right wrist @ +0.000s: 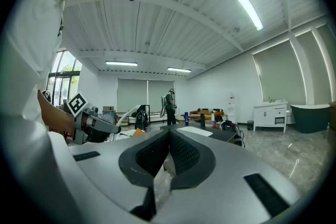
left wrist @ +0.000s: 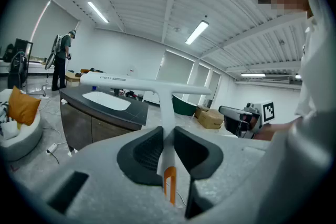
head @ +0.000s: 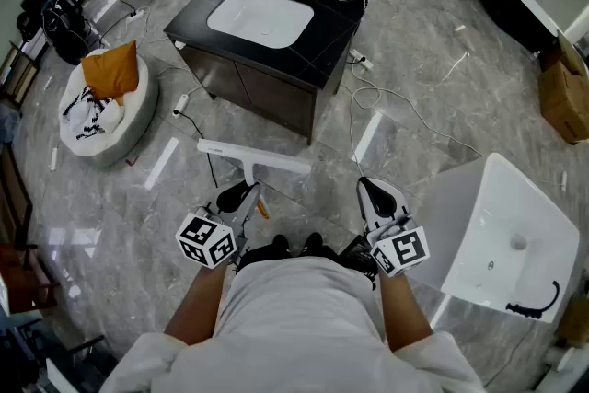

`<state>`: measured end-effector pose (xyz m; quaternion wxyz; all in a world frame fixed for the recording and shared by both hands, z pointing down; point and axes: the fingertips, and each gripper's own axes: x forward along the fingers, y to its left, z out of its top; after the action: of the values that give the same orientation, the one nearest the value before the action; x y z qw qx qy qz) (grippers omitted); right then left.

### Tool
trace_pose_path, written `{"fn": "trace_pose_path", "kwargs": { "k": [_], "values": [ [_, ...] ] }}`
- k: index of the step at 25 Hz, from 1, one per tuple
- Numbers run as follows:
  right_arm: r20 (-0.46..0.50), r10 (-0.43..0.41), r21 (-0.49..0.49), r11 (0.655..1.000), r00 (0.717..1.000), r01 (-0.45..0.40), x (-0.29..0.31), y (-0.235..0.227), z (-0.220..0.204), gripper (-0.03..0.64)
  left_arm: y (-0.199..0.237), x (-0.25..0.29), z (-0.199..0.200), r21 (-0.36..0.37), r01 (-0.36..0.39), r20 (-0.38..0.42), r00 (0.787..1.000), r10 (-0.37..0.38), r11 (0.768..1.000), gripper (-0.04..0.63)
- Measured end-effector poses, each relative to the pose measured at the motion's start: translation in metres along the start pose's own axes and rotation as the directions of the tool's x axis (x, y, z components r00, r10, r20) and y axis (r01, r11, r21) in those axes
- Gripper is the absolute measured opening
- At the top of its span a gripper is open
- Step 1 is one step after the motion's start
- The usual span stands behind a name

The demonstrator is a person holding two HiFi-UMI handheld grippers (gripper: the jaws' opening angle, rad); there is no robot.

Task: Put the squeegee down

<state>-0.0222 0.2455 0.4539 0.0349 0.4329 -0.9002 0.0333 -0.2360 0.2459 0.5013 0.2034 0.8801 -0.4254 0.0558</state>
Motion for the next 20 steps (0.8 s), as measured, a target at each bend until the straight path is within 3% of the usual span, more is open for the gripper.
{"fn": "trace_pose_path", "kwargs": {
  "k": [20],
  "values": [
    [0.045, 0.003, 0.076, 0.997, 0.999, -0.007, -0.016, -0.030, -0.008, 0.015, -0.009, 0.026, 0.004, -0.023, -0.005, 0.003, 1.000, 0.005, 1.000, 0.078]
  ]
}}
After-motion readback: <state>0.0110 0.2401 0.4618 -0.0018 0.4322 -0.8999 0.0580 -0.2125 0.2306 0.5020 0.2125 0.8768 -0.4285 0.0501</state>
